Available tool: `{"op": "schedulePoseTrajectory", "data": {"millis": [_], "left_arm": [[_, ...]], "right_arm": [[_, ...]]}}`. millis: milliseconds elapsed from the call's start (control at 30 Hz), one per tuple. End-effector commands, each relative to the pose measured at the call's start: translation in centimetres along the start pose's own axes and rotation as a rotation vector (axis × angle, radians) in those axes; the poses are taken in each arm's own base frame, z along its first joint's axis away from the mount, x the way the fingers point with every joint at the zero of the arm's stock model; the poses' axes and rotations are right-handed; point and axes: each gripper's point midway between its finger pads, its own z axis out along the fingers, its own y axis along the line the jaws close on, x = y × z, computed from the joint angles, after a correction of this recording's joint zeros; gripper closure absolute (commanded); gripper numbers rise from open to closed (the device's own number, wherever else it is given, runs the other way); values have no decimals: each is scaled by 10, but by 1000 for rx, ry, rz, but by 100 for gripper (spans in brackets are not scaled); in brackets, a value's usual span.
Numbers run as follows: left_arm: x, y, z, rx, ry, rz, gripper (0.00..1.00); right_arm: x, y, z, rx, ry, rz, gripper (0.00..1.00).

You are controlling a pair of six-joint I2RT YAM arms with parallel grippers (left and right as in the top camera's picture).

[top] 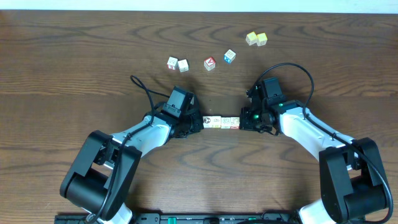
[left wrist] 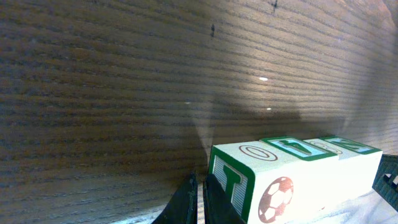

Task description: Lift 4 blocks

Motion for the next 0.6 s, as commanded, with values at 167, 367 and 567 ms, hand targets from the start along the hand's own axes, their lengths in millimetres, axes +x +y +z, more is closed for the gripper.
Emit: {"op": "schedulePoseTrajectory", "data": {"millis": [167, 367, 567], "left_arm": [[-10, 4, -7, -60, -50, 3, 93], [-12, 9, -8, -89, -66, 1, 93], [-12, 20, -9, -146, -78, -6, 93]], "right_arm": [[-18, -16, -37, 189, 17, -16, 99], [-20, 7, -54, 133, 62, -69, 99], [-9, 25, -43, 68, 87, -112, 97]]}}
